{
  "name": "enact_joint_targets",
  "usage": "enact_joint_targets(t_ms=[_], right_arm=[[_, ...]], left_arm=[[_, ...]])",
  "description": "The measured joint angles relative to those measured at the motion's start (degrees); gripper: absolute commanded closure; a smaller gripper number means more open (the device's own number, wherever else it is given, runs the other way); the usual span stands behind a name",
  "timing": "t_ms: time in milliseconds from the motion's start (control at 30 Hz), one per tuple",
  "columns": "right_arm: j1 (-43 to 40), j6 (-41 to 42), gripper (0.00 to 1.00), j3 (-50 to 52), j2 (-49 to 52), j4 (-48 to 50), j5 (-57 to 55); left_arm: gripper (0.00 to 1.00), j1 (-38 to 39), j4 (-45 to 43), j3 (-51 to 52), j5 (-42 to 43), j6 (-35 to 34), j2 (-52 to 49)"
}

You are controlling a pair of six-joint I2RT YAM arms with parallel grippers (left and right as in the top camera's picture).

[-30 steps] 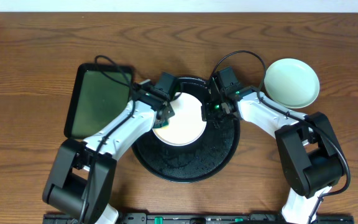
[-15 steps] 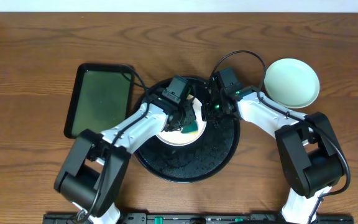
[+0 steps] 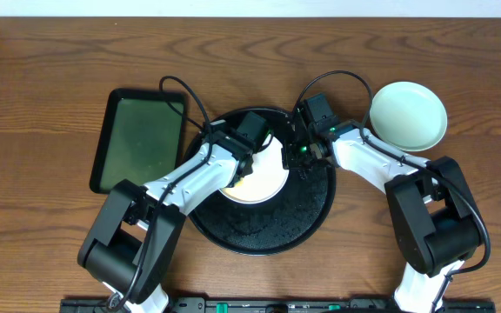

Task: Clean dirty plates on tray and stack at the side

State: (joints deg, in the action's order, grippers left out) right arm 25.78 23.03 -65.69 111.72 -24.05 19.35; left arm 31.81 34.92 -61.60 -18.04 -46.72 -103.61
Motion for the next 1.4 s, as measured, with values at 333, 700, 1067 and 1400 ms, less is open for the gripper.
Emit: enact_joint_targets(t_ms=[333,700,1067,1400], right_arm=[[0.0,0.0,0.99,-0.3,0.1,-0.8,0.3],[0.9,-5.3,0.99,-17.7,1.2,-27.6,-10.6],[15.0,-13.0,0.99,-43.2,-0.5,-48.0,-46.9],[29.3,-27.8,0.99,-45.6,-0.5,-45.5,-82.0]], left_arm=[[0.92,-1.8,1.3,1.2,-10.9,3.8,8.2],[0.92,-18.0,2.8,1.3,1.3,12.1,28.8],[0.92,-34.8,4.3,1.3,15.7,15.2,29.9],[0.92,-35.8,4.3,1.3,18.2,15.3,29.8]])
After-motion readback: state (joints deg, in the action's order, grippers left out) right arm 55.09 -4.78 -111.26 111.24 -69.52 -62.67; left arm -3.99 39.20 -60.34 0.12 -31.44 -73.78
